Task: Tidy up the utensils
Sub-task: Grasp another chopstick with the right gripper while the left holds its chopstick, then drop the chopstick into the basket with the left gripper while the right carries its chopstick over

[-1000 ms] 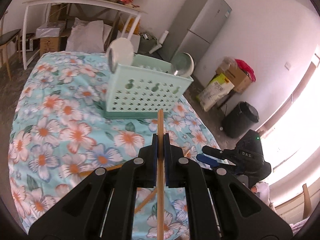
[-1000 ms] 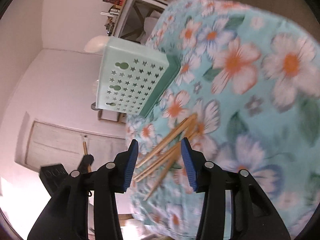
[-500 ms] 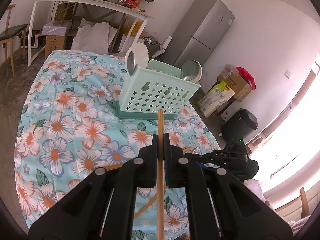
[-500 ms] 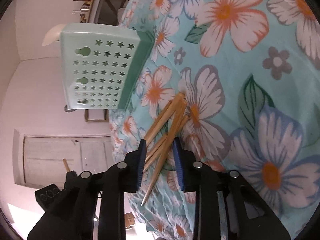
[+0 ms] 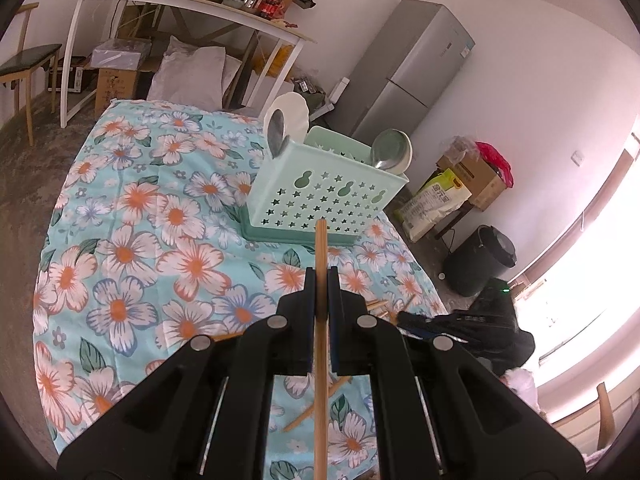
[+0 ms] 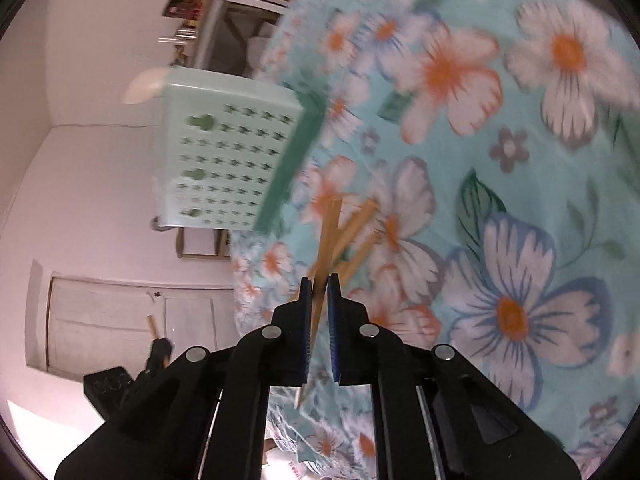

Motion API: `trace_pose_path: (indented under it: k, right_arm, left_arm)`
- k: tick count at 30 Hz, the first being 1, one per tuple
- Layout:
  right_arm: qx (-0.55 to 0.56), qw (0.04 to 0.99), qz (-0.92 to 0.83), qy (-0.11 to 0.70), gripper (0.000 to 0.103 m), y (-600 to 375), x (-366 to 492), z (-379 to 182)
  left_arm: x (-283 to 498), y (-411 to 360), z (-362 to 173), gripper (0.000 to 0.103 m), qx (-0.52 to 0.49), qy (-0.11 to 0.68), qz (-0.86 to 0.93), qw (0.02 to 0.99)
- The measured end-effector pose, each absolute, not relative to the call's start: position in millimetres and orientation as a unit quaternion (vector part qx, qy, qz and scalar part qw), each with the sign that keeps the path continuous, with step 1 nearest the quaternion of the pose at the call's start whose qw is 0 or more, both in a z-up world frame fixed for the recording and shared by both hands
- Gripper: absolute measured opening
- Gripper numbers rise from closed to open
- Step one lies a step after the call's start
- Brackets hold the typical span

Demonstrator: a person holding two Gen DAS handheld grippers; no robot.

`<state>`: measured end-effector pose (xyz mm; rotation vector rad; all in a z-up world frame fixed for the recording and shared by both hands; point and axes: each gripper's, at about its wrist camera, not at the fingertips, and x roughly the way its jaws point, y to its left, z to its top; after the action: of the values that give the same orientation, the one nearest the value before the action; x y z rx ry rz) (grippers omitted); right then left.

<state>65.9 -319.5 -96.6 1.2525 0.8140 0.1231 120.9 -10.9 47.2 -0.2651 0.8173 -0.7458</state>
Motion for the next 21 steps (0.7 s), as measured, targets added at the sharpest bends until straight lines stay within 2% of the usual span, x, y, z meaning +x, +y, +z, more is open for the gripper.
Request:
trace_pose_path:
  k: [5,9,13,18,21]
  right_arm:
    - [0.508,0.792,0.057,0.333,0.007,-323,56,-54]
    - [0.447,0.840,0.056,0.303,0.007,-325,48,-18]
    - [0.395,0.870,0.057,0.289,0.007,-321,46,4]
    - [0.384,0.875,0.065,0.289,0.007,-320,48,6]
    - [0.391,0.871,0.066,0.289,0.007,-324,48,1]
  left_arm:
    - [123,-2,69,0.005,-0.169,0.359,-0.365,0.842]
    - [119,-4,89,0.005,-0.157,0.321,-0.370,0.857]
    - [141,-13,70,0.005,-0.160,0.372,-0.349,0.845]
    - [176,-16,20,0.005,-0.220,0.465,-0.332,0.791]
    - [180,-18,5,0.005,-0.231,0.478,-0.325,0.782]
